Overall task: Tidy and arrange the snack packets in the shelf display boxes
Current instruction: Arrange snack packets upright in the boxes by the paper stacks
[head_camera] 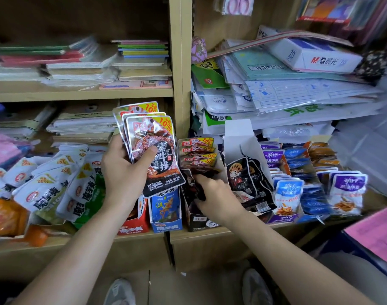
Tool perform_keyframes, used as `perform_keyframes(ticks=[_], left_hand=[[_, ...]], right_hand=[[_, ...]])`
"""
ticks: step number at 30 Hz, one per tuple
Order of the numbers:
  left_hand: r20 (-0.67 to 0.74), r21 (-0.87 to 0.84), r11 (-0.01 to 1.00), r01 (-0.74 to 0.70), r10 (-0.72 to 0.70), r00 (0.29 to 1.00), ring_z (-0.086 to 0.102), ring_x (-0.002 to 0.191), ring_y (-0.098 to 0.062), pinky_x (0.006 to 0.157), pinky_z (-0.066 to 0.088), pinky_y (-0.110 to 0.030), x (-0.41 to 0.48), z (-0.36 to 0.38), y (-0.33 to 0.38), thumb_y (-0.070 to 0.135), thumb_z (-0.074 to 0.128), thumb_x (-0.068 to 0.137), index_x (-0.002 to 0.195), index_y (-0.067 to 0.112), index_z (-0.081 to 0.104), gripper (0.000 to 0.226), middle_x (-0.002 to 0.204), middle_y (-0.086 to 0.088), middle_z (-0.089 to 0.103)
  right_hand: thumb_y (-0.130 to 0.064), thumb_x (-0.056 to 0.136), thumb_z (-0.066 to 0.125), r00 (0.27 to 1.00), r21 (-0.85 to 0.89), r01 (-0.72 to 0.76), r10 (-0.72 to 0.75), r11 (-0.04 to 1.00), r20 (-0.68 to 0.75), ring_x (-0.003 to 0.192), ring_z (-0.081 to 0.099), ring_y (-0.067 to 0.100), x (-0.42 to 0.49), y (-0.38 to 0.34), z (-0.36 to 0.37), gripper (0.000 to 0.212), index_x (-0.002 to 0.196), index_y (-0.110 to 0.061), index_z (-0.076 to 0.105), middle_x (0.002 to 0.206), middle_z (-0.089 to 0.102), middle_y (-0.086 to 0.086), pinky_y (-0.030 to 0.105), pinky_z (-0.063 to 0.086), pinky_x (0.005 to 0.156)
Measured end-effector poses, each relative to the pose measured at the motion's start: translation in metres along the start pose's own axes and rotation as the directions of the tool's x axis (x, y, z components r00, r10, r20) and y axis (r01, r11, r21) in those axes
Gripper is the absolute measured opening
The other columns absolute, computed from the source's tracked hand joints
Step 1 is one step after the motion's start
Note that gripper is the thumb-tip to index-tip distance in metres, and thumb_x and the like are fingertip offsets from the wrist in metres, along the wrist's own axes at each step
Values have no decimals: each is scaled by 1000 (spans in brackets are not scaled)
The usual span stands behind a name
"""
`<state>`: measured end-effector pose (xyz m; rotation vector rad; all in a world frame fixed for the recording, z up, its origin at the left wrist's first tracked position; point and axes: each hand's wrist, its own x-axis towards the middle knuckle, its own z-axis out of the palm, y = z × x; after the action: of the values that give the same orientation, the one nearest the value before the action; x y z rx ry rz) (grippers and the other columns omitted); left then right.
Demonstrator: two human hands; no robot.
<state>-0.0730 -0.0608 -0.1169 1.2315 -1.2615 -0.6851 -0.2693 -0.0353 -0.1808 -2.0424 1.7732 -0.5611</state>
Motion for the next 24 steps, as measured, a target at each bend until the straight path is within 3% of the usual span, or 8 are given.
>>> perform_keyframes(ticks=[6, 8, 11, 16, 18, 20, 22, 24], left_hand=[[10, -15, 1000, -8, 9, 1000, 69, 103, -10, 98, 54, -50, 2, 1, -1, 22, 80, 86, 113, 26, 64, 32, 106, 10, 74], [22, -31, 999, -9, 10, 1000, 69, 104, -14, 97, 54, -52, 2, 2, -1, 23, 80, 86, 112, 23, 64, 31, 107, 8, 73], [57, -46, 999, -26, 28, 998, 69, 103, -20, 95, 54, -55, 0, 6, 0, 27, 81, 85, 110, 19, 63, 32, 105, 4, 73], [109, -63, 997, -44, 50, 993, 70, 97, -2, 89, 55, -32, -7, 16, 5, 16, 80, 85, 110, 30, 65, 32, 102, 17, 74], [118, -70, 997, -38, 47, 992, 70, 95, -2, 86, 54, -28, -8, 19, 3, 15, 81, 85, 106, 34, 64, 33, 100, 18, 74], [137, -67, 997, -32, 41, 990, 69, 93, 2, 79, 52, -17, -9, 22, 2, 14, 81, 85, 108, 33, 64, 34, 98, 21, 74], [161, -40, 998, -40, 46, 986, 67, 90, 6, 72, 48, -7, -11, 23, 0, 15, 81, 85, 110, 30, 64, 34, 95, 25, 72], [170, -12, 999, -53, 54, 984, 66, 88, 8, 69, 45, -3, -12, 24, -1, 15, 81, 85, 108, 28, 63, 32, 93, 27, 71]], right_hand=[[-17, 89, 72, 965, 67, 17, 1, 998, -260, 78, 63, 30, -7, 3, -13, 27, 111, -23, 59, 80, 67, 0, 37, 56, 71], [-19, 88, 74, 947, 119, 45, -4, 992, -322, 83, 69, 17, -15, 4, -21, 36, 122, -24, 63, 92, 74, -5, 32, 58, 80], [-11, 87, 75, 893, 309, 91, 60, 947, -445, 94, 69, 1, -30, 5, -43, 33, 118, -22, 69, 102, 74, -16, 23, 58, 85], [0, 83, 78, 709, 468, 250, 169, 848, -684, 94, 71, 4, -46, 10, -93, 28, 107, -11, 70, 100, 74, -9, 21, 58, 81], [0, 84, 76, 601, 445, 316, 186, 838, -778, 91, 71, 5, -47, 19, -112, 24, 103, -13, 68, 97, 73, -13, 22, 56, 79], [-6, 87, 75, 517, 331, 280, 148, 901, -843, 78, 63, 0, -43, 33, -123, 20, 95, -20, 63, 84, 65, -22, 20, 50, 71], [-14, 87, 75, 501, 241, 144, 140, 960, -854, 73, 58, 8, -34, 54, -127, 14, 96, -14, 64, 80, 64, -10, 32, 51, 68], [-19, 86, 75, 560, 213, -5, 179, 977, -809, 82, 63, 13, -23, 70, -126, 27, 111, -11, 68, 91, 71, 1, 39, 55, 77]])
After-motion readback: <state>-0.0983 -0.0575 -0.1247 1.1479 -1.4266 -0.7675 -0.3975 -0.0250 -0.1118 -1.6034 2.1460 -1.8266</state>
